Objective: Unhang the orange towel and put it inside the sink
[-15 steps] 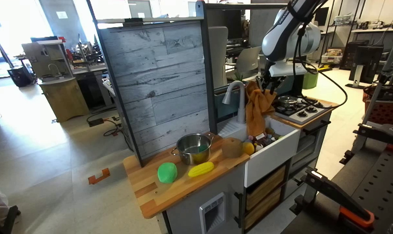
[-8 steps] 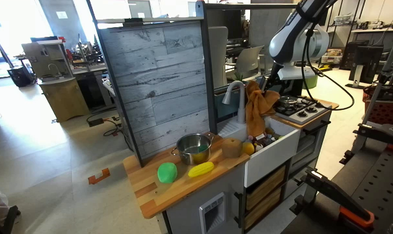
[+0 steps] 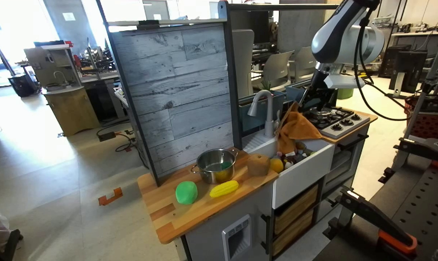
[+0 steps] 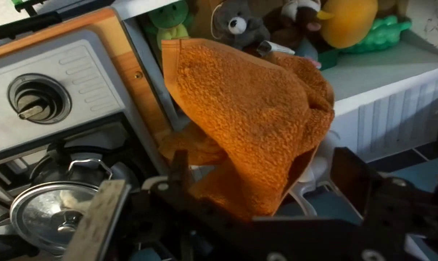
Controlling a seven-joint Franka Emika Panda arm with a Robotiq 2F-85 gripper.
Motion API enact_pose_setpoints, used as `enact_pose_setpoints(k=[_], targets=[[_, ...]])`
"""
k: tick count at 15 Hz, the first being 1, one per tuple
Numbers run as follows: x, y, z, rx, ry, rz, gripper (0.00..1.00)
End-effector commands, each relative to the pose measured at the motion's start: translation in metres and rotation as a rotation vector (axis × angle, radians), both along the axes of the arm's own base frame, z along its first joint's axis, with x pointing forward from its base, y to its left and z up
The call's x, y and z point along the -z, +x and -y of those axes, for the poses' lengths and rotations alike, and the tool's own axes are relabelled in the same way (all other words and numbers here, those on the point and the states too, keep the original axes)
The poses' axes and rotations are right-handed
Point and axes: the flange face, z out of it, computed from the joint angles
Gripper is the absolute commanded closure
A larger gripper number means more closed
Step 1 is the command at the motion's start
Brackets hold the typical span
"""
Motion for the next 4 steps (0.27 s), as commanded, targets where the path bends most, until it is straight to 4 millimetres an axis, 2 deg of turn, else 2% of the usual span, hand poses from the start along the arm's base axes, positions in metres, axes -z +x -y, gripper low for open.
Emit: enact_pose_setpoints(k=[1,4], targets=[[-0.0032,-0.0018,-0.0005,-0.005,0.004,-0.001,0.0],[-0.0052,-0.0038,-0.003,-0.01,0.007,-0.003,0.0]])
